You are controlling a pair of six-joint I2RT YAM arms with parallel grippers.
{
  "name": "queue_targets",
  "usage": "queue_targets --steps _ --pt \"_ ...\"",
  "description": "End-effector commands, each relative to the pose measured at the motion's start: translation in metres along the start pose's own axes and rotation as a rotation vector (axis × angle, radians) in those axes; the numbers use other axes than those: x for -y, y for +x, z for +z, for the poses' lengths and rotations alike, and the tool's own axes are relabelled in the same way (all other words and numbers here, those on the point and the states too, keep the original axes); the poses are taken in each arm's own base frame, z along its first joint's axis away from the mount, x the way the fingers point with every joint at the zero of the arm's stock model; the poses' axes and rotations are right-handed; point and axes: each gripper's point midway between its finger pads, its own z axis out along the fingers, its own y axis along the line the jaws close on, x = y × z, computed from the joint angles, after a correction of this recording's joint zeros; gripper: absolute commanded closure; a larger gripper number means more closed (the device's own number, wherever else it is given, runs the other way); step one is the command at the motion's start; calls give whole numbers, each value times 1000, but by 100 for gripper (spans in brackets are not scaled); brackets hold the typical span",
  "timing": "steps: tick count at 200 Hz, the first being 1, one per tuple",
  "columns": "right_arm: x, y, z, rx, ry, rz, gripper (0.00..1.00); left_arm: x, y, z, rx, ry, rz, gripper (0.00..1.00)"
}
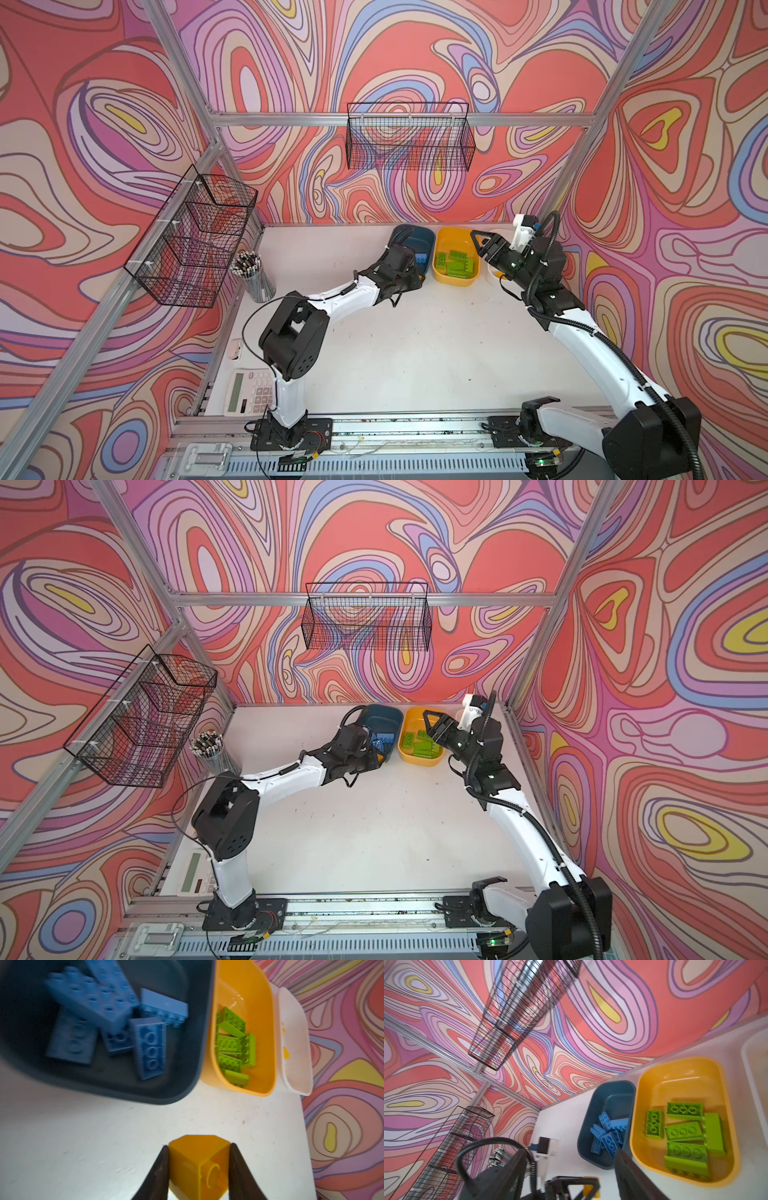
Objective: Sort the legos into containers by color
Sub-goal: 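Carry the yellow brick with the left gripper into the white bin and release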
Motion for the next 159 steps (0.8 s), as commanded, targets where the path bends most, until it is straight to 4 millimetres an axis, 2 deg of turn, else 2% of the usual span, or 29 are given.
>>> queue_targets --steps 1,29,60,91,130,159 --pt "-31 -18 -12 15 -67 13 30 62 -5 25 21 204 -8 73" --pt "-63 -28 -18 31 -139 -7 30 109 -3 57 74 356 15 74" --pt "-83 -12 -13 -18 -168 -41 30 149 -5 88 97 506 -15 74" --pt "-87 5 -9 -54 -170 -67 30 166 -10 111 134 556 -46 74" --pt "-88 16 -10 -72 -174 -88 30 192 -11 126 221 500 86 72" --pt "-94 17 -13 -74 -191 -98 30 187 -13 145 274 456 71 70"
